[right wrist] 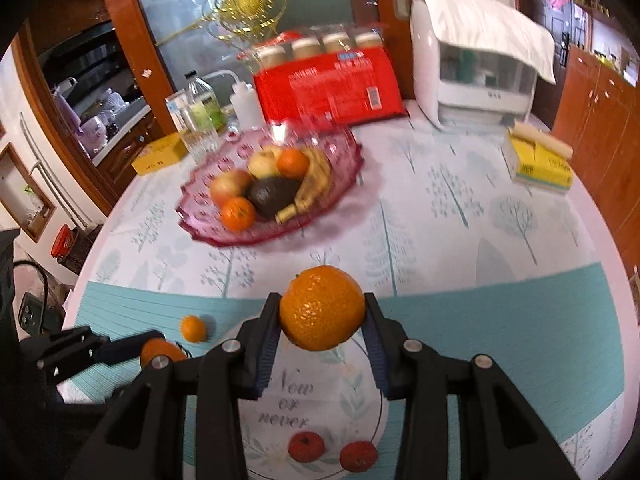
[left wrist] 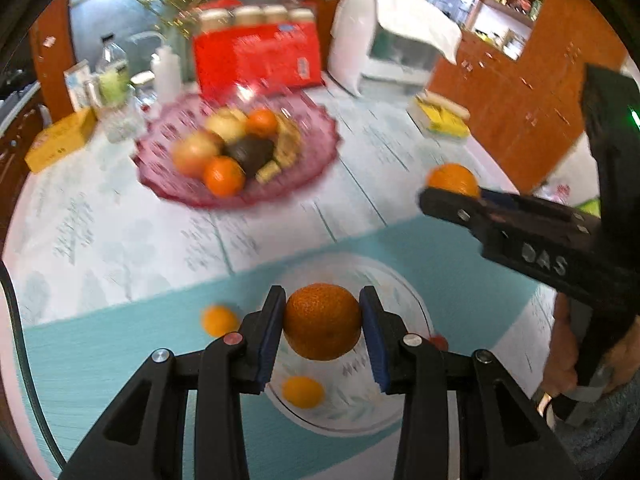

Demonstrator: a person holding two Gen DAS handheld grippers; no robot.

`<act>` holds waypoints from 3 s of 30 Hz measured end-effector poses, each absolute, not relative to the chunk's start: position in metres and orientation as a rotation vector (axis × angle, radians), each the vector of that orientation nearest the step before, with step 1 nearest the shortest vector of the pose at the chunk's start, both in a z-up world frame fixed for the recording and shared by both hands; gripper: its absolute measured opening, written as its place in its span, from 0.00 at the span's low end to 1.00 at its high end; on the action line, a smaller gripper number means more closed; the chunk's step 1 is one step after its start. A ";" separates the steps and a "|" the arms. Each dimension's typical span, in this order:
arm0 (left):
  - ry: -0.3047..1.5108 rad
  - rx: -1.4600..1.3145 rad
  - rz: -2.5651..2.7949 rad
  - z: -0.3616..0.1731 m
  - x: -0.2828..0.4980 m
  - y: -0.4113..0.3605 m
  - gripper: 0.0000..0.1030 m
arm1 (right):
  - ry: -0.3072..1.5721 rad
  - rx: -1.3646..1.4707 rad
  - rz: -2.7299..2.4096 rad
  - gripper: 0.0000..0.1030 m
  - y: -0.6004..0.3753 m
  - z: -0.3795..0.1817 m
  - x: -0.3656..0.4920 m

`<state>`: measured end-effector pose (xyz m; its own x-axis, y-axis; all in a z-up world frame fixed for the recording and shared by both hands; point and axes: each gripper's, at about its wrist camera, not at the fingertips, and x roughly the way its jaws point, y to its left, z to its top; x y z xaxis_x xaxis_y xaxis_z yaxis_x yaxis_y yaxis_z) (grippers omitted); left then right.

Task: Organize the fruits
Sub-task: 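Carry both oranges into the pink bowl and open both grippers, then withdraw both grippers from the bowl toward the remaining oranges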

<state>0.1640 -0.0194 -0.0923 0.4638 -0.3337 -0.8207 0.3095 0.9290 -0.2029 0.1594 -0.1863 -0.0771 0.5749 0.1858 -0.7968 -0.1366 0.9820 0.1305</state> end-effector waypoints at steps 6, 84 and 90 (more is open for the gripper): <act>0.892 -0.049 -0.310 -0.040 0.207 0.016 0.35 | 0.857 0.025 0.218 0.39 -0.172 -0.029 0.182; 1.026 -0.084 -0.136 -0.088 0.294 0.036 0.80 | 0.972 0.085 0.223 0.48 -0.136 -0.105 0.261; 0.979 -0.082 -0.157 -0.059 0.266 0.041 0.80 | 0.927 0.079 0.186 0.48 -0.142 -0.074 0.236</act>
<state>0.2660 0.0415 -0.0590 0.5475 -0.1690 -0.8195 0.0955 0.9856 -0.1395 0.2358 -0.1419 -0.0741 0.5855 0.1938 -0.7872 -0.1256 0.9810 0.1481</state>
